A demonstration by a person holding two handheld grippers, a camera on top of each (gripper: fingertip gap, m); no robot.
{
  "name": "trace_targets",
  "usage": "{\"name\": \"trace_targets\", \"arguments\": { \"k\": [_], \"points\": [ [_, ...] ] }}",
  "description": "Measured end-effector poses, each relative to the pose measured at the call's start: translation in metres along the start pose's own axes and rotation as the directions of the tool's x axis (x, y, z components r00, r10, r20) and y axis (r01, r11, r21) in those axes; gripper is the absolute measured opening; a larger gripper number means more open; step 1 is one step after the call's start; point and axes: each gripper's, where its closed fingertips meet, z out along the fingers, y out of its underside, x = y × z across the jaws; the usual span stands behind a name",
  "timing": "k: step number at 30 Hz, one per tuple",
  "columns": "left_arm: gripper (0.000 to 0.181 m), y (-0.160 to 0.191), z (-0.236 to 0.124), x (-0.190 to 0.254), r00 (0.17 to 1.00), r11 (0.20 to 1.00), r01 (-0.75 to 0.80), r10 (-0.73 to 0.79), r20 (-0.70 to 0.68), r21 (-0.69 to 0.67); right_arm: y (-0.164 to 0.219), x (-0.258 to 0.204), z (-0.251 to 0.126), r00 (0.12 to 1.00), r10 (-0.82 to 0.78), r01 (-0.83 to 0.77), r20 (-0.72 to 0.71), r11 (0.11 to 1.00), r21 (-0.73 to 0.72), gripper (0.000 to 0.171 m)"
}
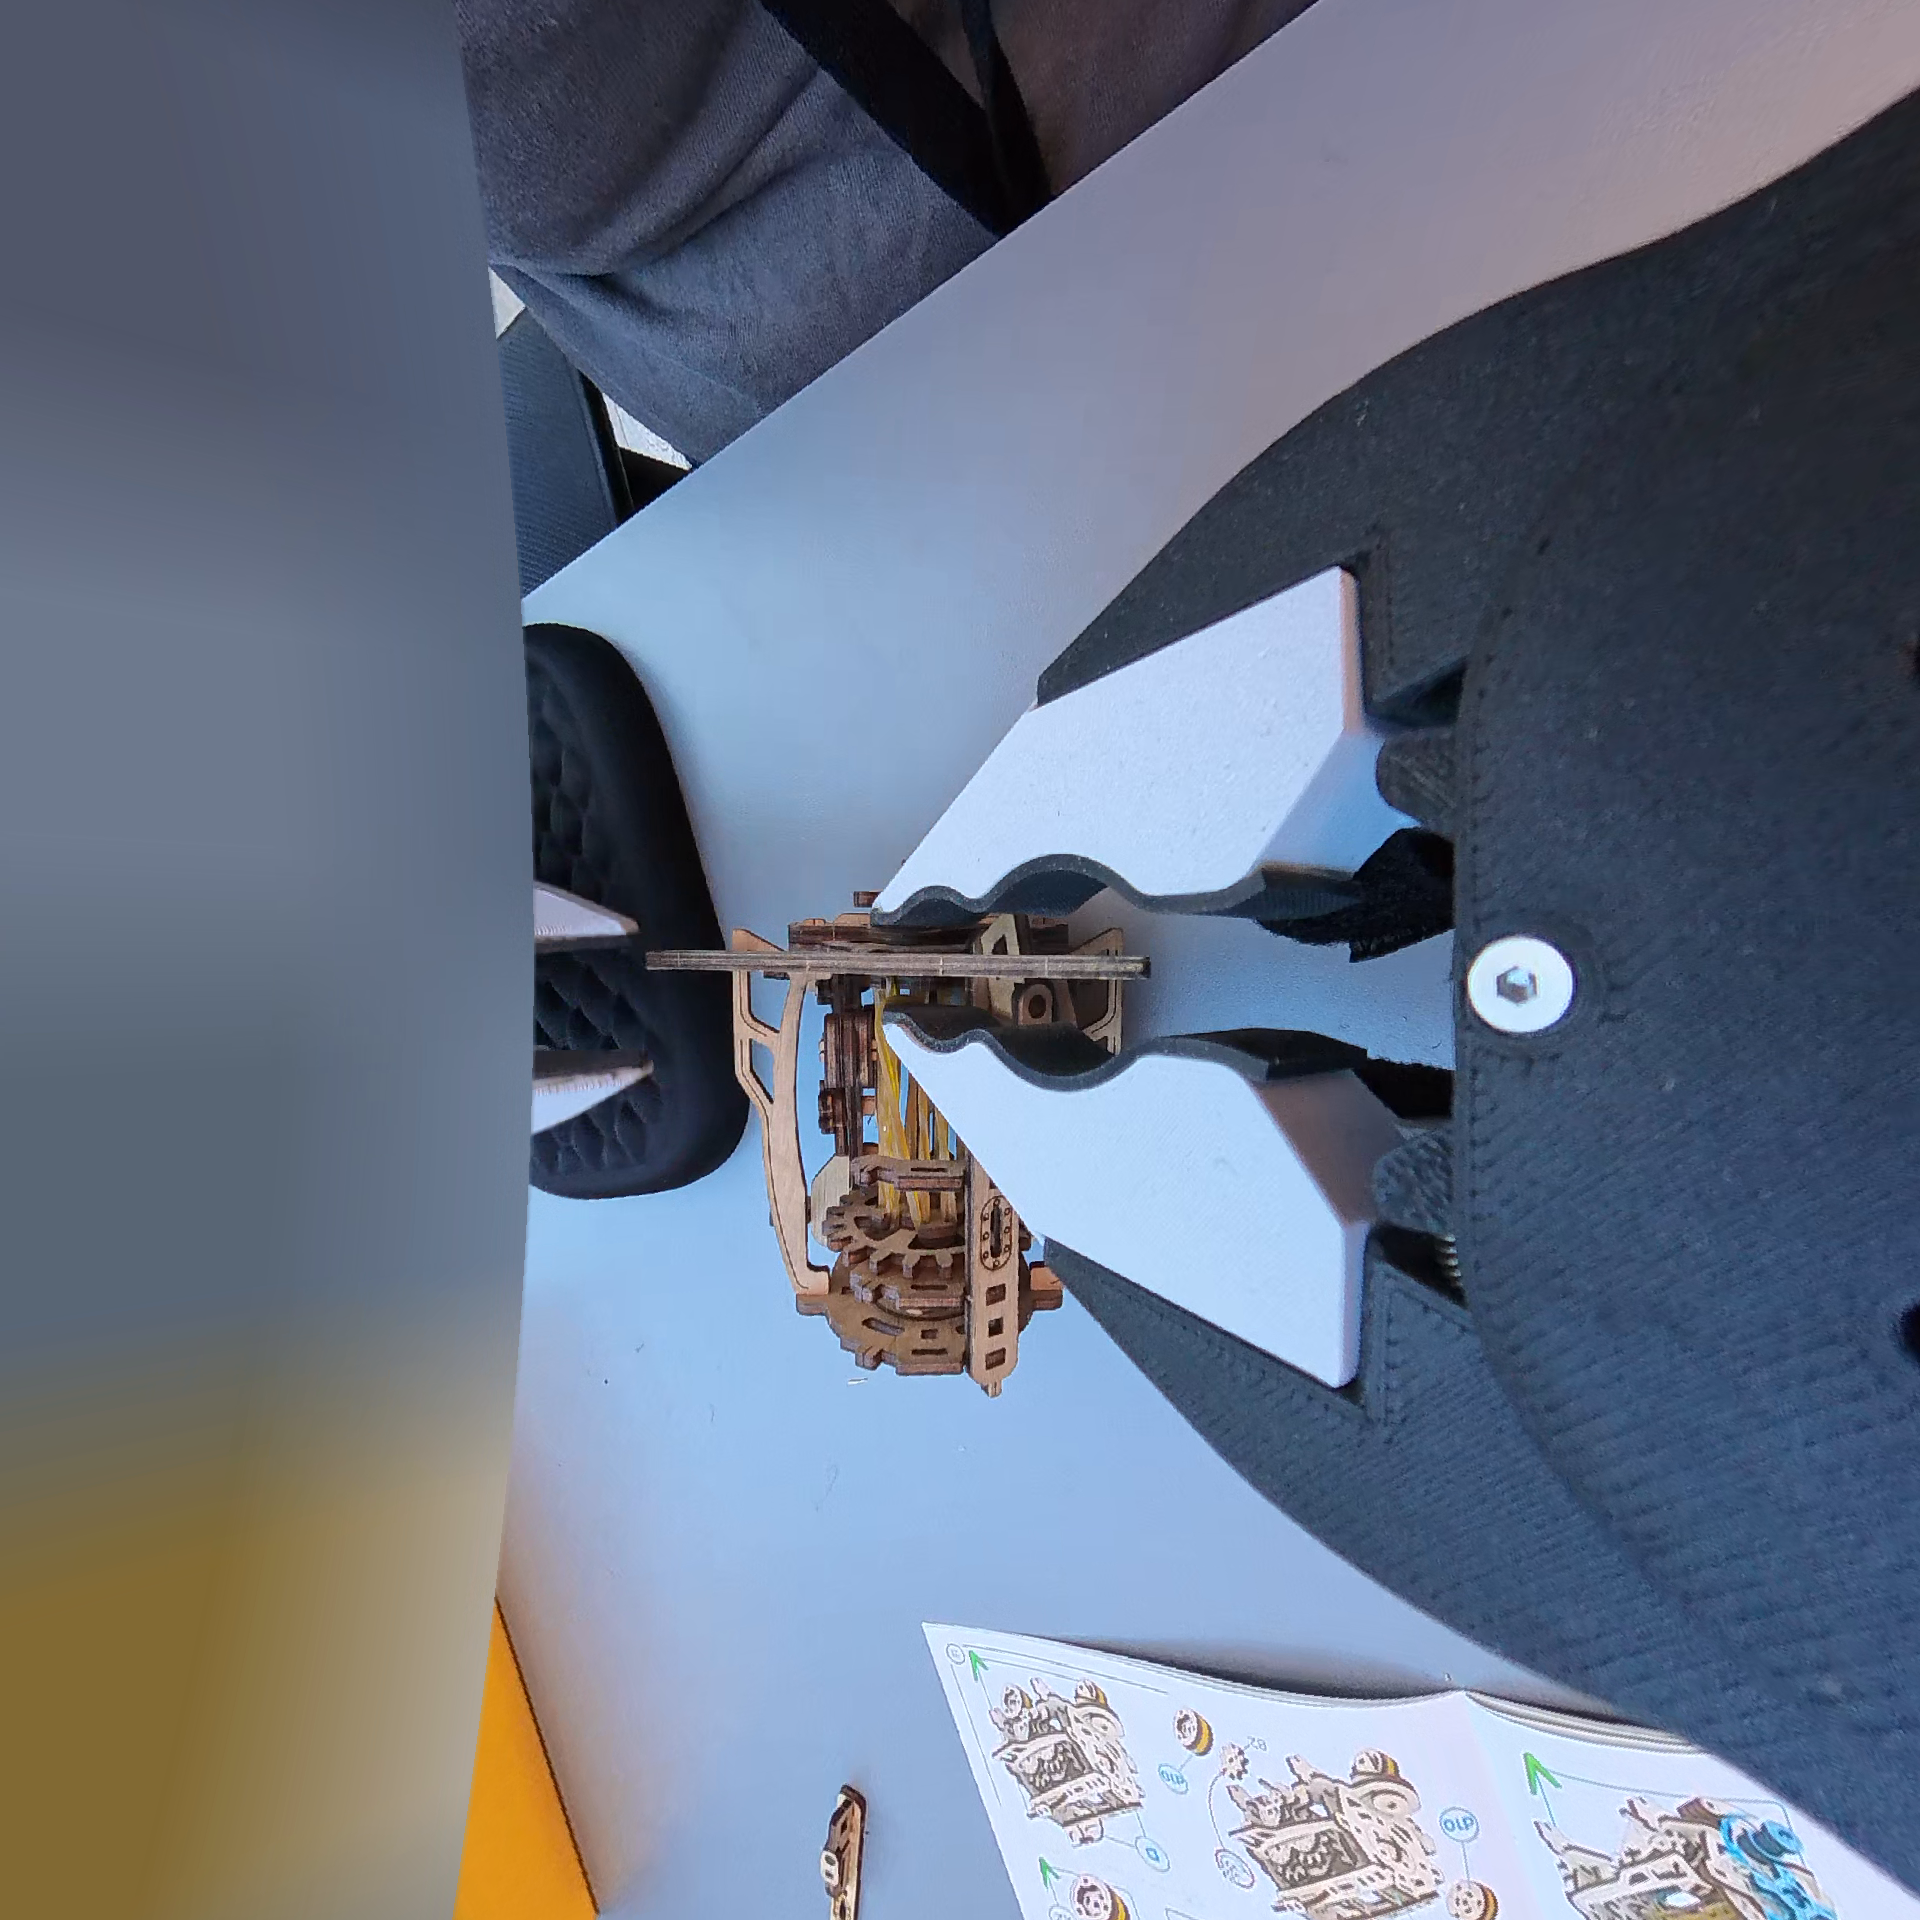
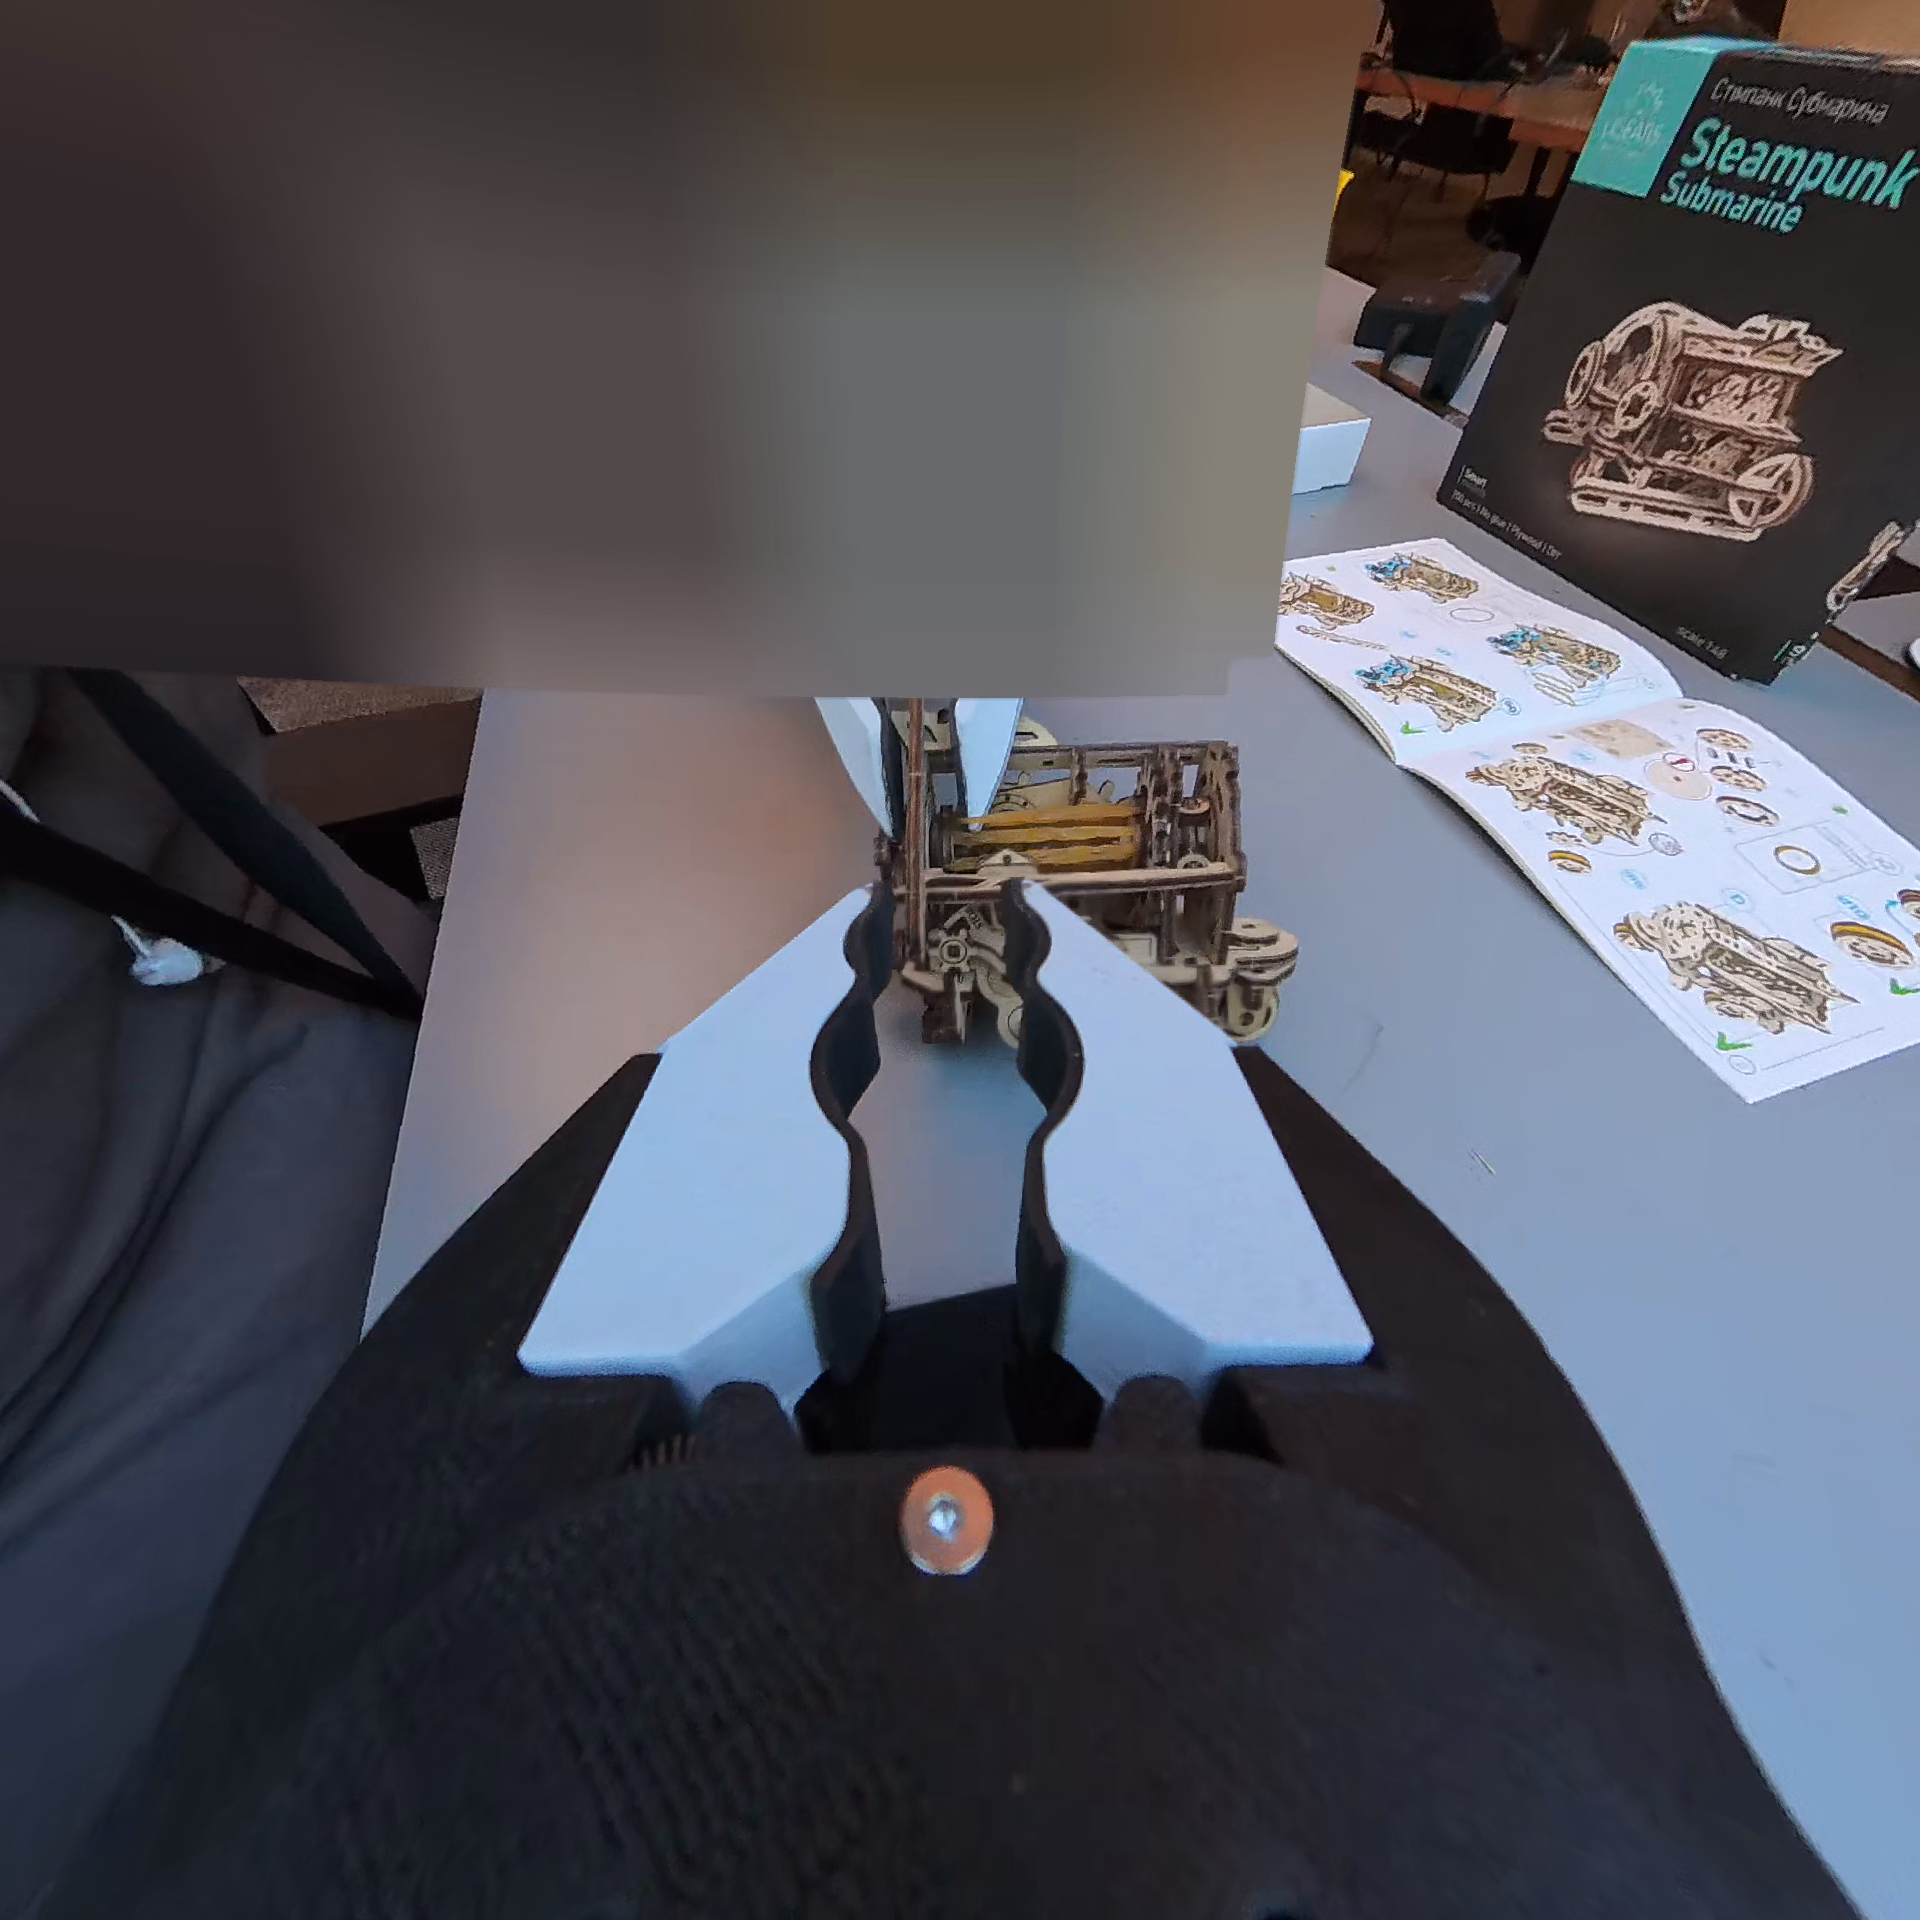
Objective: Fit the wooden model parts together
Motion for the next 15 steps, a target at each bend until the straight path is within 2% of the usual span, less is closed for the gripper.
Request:
{"name": "trace_targets", "arguments": {
  "k": [9,12,15],
  "points": [
    [0.012,0.0,0.0,0.0,1.0,1.0,0.001,-0.001,0.0,0.0,-0.001,-0.001,-0.003,0.999,0.001,-0.004,0.037,0.998,0.067,0.02],
    [0.012,0.0,0.0,0.0,1.0,1.0,0.001,-0.001,0.0,0.0,0.004,0.001,-0.004,0.996,0.073,-0.074,0.056,0.997,0.013,0.02],
    [0.012,0.0,0.0,0.0,1.0,1.0,0.003,-0.003,-0.002,0.002,0.011,-0.002,-0.001,0.998,0.052,-0.05,0.039,0.997,-0.051,0.019]
  ]
}}
